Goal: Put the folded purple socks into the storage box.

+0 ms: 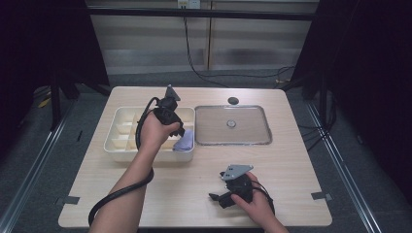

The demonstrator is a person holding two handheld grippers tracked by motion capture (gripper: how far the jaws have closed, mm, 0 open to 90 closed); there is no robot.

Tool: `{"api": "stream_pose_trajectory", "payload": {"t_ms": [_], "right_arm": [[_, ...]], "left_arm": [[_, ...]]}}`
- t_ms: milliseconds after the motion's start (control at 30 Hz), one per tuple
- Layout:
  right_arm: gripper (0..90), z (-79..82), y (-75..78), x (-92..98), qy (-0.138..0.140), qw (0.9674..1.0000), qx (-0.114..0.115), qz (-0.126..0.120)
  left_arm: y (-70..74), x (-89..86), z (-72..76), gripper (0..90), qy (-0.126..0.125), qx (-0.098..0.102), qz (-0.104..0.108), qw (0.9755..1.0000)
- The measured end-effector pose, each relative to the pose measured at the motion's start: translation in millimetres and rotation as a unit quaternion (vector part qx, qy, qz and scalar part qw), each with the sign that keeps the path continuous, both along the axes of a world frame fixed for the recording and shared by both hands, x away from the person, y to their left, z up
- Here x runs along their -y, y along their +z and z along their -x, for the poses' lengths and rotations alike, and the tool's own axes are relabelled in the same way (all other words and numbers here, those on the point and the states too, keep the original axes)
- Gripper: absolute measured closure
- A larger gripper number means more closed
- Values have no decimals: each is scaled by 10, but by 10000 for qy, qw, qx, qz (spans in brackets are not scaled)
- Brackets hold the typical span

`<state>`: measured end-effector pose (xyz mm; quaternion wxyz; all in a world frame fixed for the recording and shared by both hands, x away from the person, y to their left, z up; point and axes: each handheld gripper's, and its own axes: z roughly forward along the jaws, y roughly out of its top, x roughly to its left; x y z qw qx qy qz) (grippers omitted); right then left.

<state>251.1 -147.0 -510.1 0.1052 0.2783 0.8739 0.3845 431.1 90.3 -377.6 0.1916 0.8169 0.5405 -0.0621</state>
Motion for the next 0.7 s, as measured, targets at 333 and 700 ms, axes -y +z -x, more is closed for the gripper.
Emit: {"api": "stream_pose_trajectory", "payload": {"t_ms": [333,700], "right_arm": [[145,0,0,0,-2,10000,0,0],[144,0,-1,0,1,10000,0,-2]], "left_arm": [[-2,29,-26,820,-141,-98,-120,9998],[-81,73,-80,900,-164,-153,-165,9996]]}}
